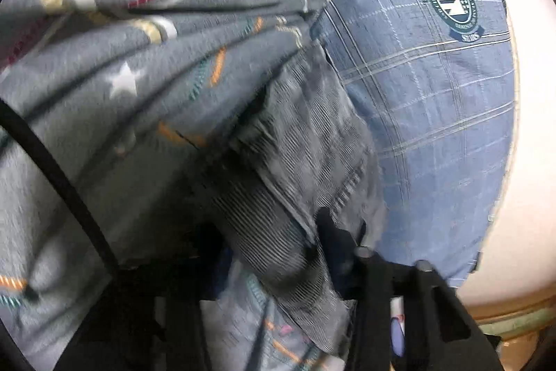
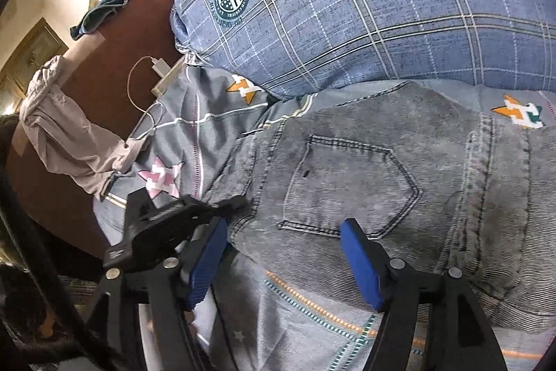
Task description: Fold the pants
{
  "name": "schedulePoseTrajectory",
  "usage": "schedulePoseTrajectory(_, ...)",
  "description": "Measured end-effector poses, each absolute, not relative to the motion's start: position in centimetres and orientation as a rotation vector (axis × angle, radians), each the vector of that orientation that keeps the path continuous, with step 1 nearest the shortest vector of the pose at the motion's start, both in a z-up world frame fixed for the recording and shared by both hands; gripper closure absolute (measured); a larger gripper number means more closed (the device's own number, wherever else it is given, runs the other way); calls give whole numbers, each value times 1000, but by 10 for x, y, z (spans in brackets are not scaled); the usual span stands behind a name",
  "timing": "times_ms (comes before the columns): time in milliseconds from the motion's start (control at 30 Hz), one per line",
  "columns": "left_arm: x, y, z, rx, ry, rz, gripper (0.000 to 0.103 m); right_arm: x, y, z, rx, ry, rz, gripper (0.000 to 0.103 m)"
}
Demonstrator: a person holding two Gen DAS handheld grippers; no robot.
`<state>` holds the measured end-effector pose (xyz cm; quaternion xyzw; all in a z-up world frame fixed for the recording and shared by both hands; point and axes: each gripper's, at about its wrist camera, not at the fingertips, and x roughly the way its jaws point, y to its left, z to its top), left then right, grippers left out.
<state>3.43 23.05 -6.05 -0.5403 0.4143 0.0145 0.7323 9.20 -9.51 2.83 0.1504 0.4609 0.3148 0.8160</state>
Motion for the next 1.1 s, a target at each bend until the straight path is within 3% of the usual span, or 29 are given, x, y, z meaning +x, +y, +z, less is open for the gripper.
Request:
schedulePoseTrajectory(167,48,226,-54,-1088,916,89,65,98,-90,28,331,1006,694,32)
schedulePoseTrajectory(233,51,218,-41,-957,925,124,84,100,-91,31,333,1009,696,32)
schedulePoseTrajectory(267,52,212,-33,-888,920,130,86,101,-93,33,336,1009,695,32)
schedulePoseTrajectory(467,47,99,64,-188,701,74,90,112,-129,62,423,970,708,32)
schedulePoseTrajectory(533,38,65,74,-59,664,0,91,121,-146,76,462,957,712,23)
schedulePoseTrajectory(767,27,22,68,39,641,-124,92,156,-145,103,417,1019,859,18)
schedulePoseTrajectory(1100,22,-9,75,102,586,-268,92,193,-60,116,-62,1117,818,22)
